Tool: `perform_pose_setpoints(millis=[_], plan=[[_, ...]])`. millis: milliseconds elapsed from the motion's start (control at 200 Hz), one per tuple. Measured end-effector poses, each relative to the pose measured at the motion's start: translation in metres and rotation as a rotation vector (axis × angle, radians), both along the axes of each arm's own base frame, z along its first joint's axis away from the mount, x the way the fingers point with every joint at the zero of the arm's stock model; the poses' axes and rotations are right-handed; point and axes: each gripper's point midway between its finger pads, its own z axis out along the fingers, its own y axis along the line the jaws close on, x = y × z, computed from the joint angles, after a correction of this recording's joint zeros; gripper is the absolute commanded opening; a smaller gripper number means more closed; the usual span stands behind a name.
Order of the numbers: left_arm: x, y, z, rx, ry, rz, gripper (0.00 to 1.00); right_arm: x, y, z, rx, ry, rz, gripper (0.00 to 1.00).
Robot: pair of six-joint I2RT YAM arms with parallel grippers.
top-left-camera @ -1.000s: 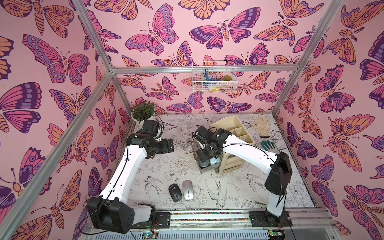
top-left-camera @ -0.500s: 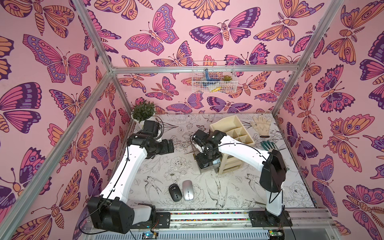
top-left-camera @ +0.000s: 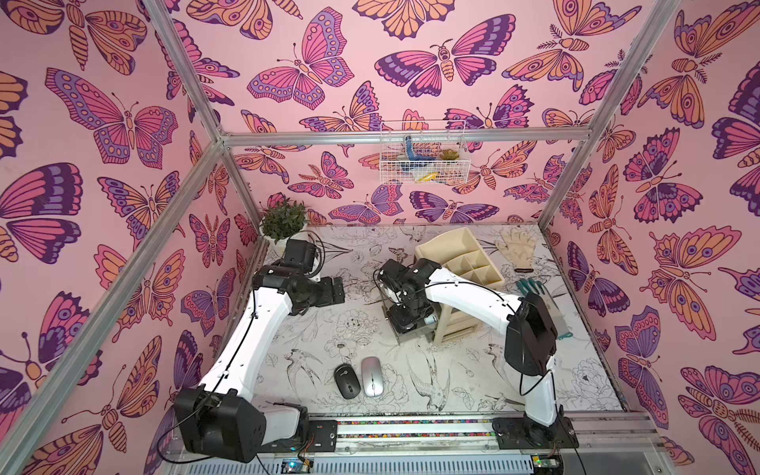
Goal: Take the mice out of the drawer
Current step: Pick up the mouse from the drawer.
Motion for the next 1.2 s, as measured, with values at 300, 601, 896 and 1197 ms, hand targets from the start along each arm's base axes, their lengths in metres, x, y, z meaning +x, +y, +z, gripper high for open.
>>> perform_pose_setpoints(millis=[300, 601, 896, 1197], plan=[[0.0, 0.0, 0.0, -0.001, 0.0, 0.001, 0.99, 0.003, -0.005, 0.002, -0.013, -0.015, 0.001, 0.71], [0.0, 0.0, 0.0, -0.002, 0.001, 0.004, 1.0, 0.005, -0.004, 0.001, -0.004, -0.016, 0.019, 0.48], [0.0, 0.0, 0.0, -0.006, 0.003, 0.012, 1.0, 0.013, -0.004, -0.001, 0.009, -0.036, 0.028, 0.43], [0.001, -0.002, -0.003, -0.012, 0.012, 0.01, 1.0, 0.025, -0.013, 0.019, -0.039, -0.1, 0.039, 0.42]])
